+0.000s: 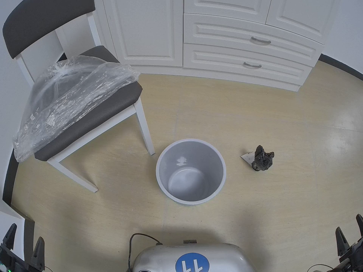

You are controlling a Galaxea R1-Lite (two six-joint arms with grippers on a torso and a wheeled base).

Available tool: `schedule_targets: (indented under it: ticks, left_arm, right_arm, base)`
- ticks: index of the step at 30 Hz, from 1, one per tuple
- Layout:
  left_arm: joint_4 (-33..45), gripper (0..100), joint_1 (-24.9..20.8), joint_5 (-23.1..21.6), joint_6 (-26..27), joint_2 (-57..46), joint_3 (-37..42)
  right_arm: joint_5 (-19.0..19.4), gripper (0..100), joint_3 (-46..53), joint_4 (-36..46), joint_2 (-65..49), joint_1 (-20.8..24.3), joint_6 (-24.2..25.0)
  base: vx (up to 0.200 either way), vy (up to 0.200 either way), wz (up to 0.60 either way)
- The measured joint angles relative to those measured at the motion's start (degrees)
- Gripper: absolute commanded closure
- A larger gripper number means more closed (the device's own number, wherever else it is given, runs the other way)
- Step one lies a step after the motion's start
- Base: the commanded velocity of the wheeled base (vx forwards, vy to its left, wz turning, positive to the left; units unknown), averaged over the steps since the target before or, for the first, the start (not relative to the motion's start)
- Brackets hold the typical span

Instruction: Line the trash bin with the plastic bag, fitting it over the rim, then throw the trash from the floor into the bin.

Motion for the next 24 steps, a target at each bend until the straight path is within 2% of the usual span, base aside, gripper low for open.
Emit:
schedule_targets:
  ticks: [9, 16, 24]
  left_arm:
    - [0.0, 0, 0.0, -0.1, 0.2, 0.0, 0.0]
    - [0.0, 0, 0.1, -1.8, 3.6, 0.0, 0.0]
    - [0.0, 0, 0.2, -2.1, 3.2, 0.0, 0.0]
  right_arm:
    - [0.0, 0, 0.0, 0.0, 0.0, 0.0, -0.5]
    - [0.7, 0, 0.0, 0.1, 0.0, -0.2, -3.2]
    - [2.0, 0, 0.0, -0.1, 0.0, -0.2, -2.4]
  base:
    - [0.000, 0.000, 0.00]
    - [0.000, 0.000, 0.00]
    - [0.000, 0.000, 0.00]
